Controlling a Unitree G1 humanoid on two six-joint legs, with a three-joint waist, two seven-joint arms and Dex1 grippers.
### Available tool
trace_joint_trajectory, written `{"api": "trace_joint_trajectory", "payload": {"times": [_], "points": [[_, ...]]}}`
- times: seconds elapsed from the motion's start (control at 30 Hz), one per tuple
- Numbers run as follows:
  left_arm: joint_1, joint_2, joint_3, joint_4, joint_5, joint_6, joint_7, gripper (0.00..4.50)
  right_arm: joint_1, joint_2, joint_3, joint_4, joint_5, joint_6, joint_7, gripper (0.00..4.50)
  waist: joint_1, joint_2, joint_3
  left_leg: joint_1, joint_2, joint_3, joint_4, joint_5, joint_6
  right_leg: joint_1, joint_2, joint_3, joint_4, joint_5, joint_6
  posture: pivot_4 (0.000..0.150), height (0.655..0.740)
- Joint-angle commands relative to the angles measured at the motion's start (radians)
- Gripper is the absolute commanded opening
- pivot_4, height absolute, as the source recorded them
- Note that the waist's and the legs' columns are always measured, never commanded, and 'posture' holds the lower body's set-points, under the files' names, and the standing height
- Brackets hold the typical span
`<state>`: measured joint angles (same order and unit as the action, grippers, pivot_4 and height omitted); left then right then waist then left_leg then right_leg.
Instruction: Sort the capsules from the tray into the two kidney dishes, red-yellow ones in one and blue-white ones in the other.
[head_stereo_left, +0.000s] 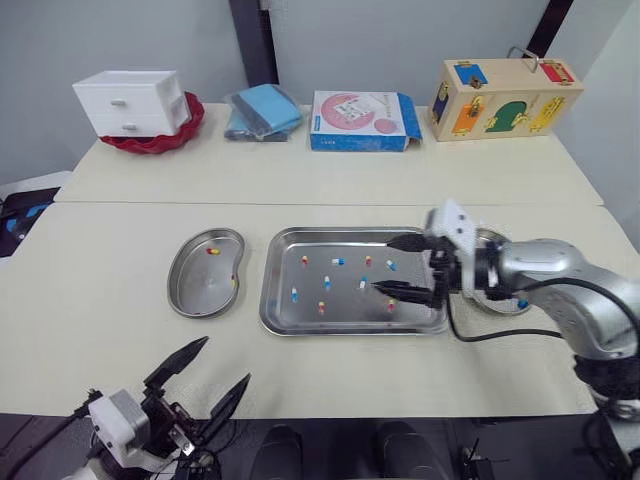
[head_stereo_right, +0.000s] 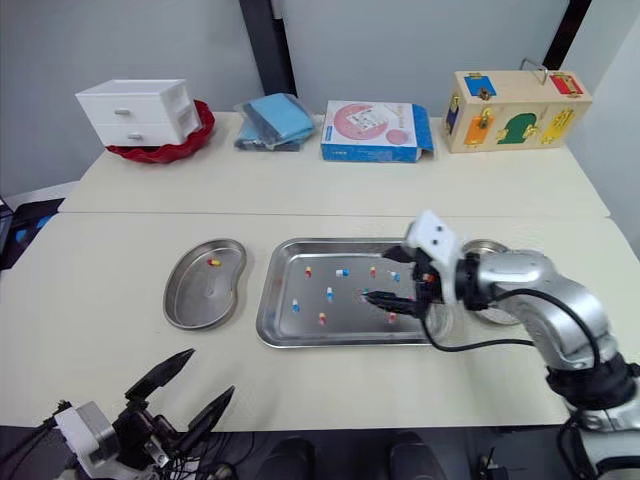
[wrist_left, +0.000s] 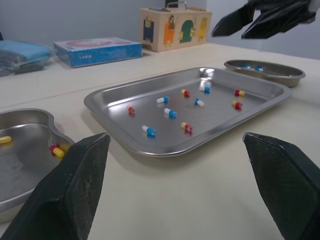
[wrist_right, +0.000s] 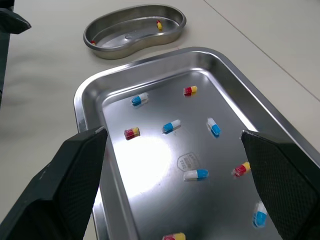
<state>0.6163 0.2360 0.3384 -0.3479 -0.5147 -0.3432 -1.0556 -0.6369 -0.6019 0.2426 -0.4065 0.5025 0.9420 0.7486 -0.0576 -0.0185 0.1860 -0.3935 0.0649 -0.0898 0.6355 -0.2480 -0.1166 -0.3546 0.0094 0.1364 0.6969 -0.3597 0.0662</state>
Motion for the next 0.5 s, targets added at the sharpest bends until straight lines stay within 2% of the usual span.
{"api": "trace_joint_trajectory", "payload": {"times": [0.03, 0.2, 0.5], "points": [[0.015, 0.001, -0.023, -0.016, -0.015, -0.037, 0.011, 4.42, -0.077, 0.086, 0.07, 0.006, -0.028, 0.08, -0.076, 4.5, -0.002, 0.0, 0.0, 0.0, 0.0, 0.0, 0.0, 0.0, 0.0, 0.0, 0.0, 0.0, 0.0, 0.0, 0.0, 0.15, 0.74], [0.006, -0.026, -0.047, -0.007, -0.014, -0.096, 0.045, 4.42, -0.166, 0.246, 0.168, 0.093, -0.08, 0.13, -0.157, 4.5, -0.001, 0.0, 0.0, -0.004, 0.0, -0.003, 0.0, 0.0, 0.0, -0.003, 0.0, -0.003, 0.0, 0.0, 0.0, 0.15, 0.74], [0.018, -0.027, -0.078, -0.013, -0.008, -0.101, 0.111, 4.42, -0.213, 0.39, 0.317, 0.3, -0.221, 0.073, -0.196, 4.5, -0.003, 0.0, 0.0, -0.006, 0.0, -0.009, 0.001, 0.0, 0.0, -0.002, 0.0, -0.009, 0.0, 0.0, -0.001, 0.15, 0.74]]}}
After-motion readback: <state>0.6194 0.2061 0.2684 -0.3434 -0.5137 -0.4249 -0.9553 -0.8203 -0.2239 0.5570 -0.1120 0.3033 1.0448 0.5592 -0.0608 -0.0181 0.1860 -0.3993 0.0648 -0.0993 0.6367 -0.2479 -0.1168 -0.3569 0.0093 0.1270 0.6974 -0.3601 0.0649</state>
